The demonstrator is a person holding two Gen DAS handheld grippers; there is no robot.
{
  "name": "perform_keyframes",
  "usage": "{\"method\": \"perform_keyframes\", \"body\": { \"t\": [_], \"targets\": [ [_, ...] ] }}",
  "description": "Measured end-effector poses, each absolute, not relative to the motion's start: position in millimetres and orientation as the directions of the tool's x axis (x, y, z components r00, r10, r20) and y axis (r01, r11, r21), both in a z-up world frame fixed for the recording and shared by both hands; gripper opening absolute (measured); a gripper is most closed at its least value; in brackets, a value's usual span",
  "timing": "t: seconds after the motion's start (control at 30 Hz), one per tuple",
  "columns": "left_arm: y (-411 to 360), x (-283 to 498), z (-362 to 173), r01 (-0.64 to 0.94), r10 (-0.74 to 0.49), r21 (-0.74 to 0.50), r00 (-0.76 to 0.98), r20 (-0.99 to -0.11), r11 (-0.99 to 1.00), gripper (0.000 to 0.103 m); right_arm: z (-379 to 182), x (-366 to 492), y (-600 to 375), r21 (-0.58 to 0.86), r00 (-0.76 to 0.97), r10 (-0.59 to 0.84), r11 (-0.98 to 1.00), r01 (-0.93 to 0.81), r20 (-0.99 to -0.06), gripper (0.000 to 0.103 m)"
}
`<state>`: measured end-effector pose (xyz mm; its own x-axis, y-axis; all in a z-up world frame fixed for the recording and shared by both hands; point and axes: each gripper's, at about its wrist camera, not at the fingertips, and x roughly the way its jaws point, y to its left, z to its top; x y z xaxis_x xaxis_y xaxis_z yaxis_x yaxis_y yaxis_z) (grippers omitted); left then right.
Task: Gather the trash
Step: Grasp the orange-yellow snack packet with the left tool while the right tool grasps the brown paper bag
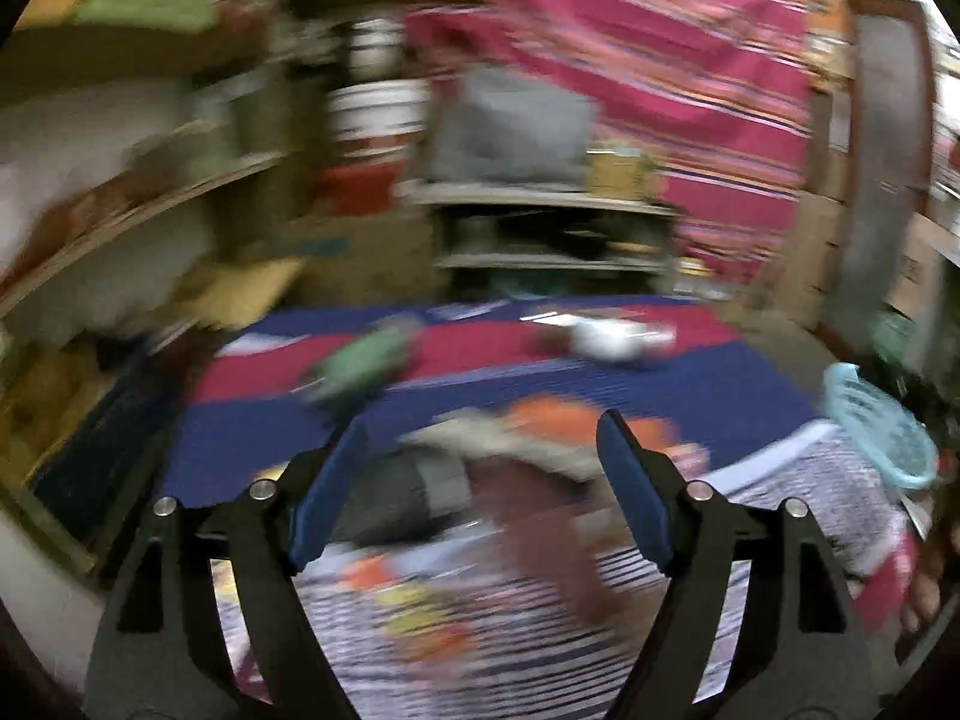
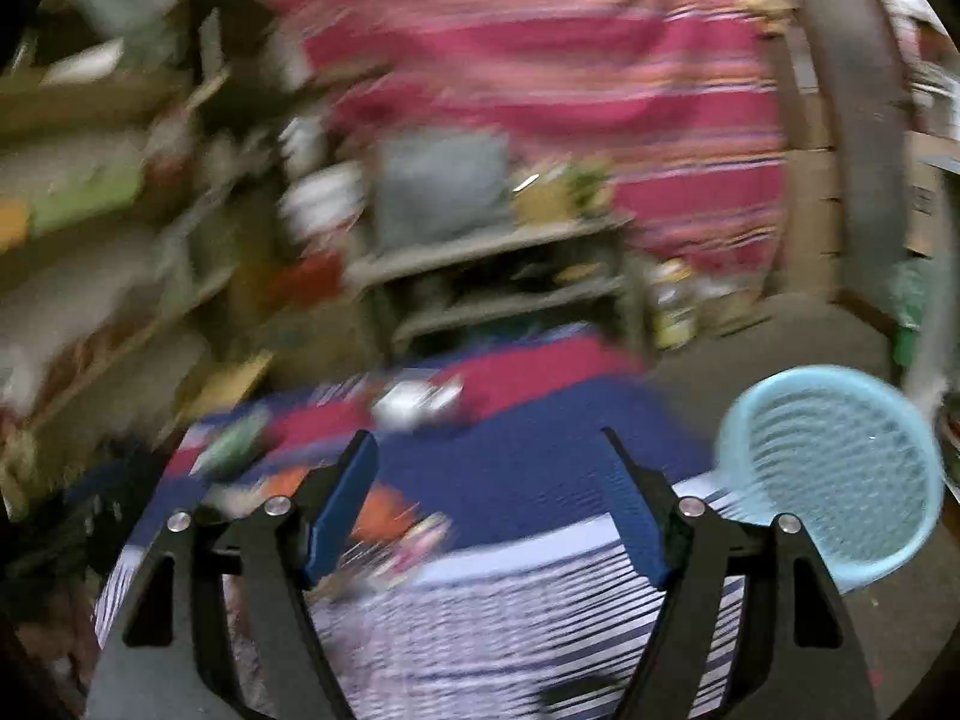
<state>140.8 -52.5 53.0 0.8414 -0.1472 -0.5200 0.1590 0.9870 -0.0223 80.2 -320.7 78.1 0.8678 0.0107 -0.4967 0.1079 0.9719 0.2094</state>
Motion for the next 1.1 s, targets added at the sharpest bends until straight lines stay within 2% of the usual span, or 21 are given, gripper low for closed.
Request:
{"method": "perform_keyframes", "body": {
  "t": [0.07,0.13,0.2,0.33,0.37,0.43,0.57,0.73,0.83,0.87,0.93,1.07,1.1],
  "targets": [
    [-5,134,32,0.078,-0.108,-0.079,0.833,-0.543,0.994,0.077,57,82,-285,0.237,0.832,0.082,0.97,0.061,-0.548,0.073],
    [17,131,16,0.06,-0.122,-0.125,0.807,-0.579,0.99,0.077,23,87,-244,0.215,0.772,0.126,0.976,0.014,-0.623,0.073],
    [29,133,-1,0.042,-0.11,-0.123,0.775,-0.623,0.992,0.077,-3,92,-219,0.145,0.713,0.117,0.989,-0.022,-0.691,0.071],
    [26,131,-15,0.084,-0.171,-0.161,0.733,-0.658,0.983,0.077,-22,89,-200,0.062,0.672,0.091,0.996,-0.067,-0.735,0.07],
    [22,131,-16,0.097,-0.174,-0.152,0.731,-0.66,0.984,0.077,-24,90,-197,0.036,0.663,0.073,0.997,-0.069,-0.745,0.067],
    [14,133,-21,0.113,-0.186,-0.151,0.719,-0.67,0.982,0.077,-33,94,-196,0.006,0.633,0.043,0.998,-0.061,-0.773,0.05],
    [-7,133,-41,0.148,-0.222,-0.165,0.665,-0.713,0.975,0.077,-30,88,-210,0.033,0.623,0.072,0.997,-0.073,-0.779,0.045],
    [-22,146,-65,0.109,-0.187,-0.152,0.604,-0.775,0.982,0.077,2,74,-233,0.115,0.694,0.116,0.992,-0.049,-0.71,0.045],
    [-29,153,-75,0.1,-0.182,-0.153,0.58,-0.794,0.983,0.069,9,71,-242,0.11,0.719,0.094,0.994,-0.024,-0.689,0.046],
    [-34,153,-76,0.107,-0.182,-0.148,0.586,-0.79,0.983,0.054,10,73,-245,0.116,0.721,0.093,0.993,-0.017,-0.687,0.046],
    [-37,152,-75,0.115,-0.204,-0.169,0.593,-0.779,0.979,0.042,13,73,-252,0.139,0.727,0.099,0.99,-0.006,-0.679,0.046],
    [-28,144,-71,0.1,-0.24,-0.227,0.603,-0.76,0.969,0.024,23,72,-256,0.147,0.754,0.104,0.989,-0.01,-0.649,0.046],
    [-25,140,-68,0.101,-0.246,-0.233,0.607,-0.756,0.967,0.022,24,71,-257,0.147,0.759,0.101,0.989,-0.007,-0.643,0.046]
  ]
}}
